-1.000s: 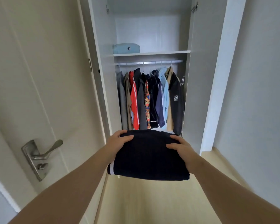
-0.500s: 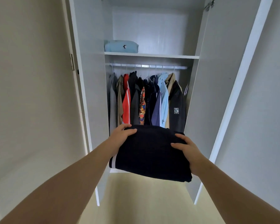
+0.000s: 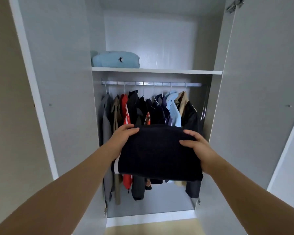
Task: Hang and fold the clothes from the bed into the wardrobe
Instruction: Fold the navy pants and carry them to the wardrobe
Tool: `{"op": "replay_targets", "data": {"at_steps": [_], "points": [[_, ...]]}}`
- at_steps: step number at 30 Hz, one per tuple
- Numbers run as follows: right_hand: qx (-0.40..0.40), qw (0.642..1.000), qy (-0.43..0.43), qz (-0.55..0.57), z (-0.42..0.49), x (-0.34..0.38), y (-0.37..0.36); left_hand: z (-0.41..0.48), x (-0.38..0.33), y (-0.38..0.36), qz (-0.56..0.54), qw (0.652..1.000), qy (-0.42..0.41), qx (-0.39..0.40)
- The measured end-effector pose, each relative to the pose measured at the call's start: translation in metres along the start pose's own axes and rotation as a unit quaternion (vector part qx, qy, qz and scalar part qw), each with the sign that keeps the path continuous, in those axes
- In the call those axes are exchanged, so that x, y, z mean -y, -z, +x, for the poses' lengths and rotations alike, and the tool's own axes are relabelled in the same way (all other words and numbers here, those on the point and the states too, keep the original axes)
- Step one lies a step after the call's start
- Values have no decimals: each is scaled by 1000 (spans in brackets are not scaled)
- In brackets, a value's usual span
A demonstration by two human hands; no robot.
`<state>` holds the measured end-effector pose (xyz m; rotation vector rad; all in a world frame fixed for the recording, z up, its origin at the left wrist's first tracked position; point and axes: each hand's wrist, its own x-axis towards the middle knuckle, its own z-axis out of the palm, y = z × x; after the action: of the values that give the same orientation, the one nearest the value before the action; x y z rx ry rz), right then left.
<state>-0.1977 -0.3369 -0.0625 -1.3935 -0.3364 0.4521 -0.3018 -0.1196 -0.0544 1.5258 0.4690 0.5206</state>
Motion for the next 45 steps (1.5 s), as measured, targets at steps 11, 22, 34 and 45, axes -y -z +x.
{"op": "replay_targets", "data": {"at_steps": [11, 22, 34, 45], "points": [[74, 988, 130, 34, 163, 95, -16, 154, -96, -13, 4, 989, -143, -46], [123, 959, 253, 29, 317, 242, 11, 280, -234, -71, 4, 965, -257, -42], [89, 950, 300, 2, 447, 275, -6, 415, -276, -73, 72, 956, -280, -40], [22, 931, 363, -12, 547, 304, -55, 530, -291, -46, 42, 938, -345, -16]]}}
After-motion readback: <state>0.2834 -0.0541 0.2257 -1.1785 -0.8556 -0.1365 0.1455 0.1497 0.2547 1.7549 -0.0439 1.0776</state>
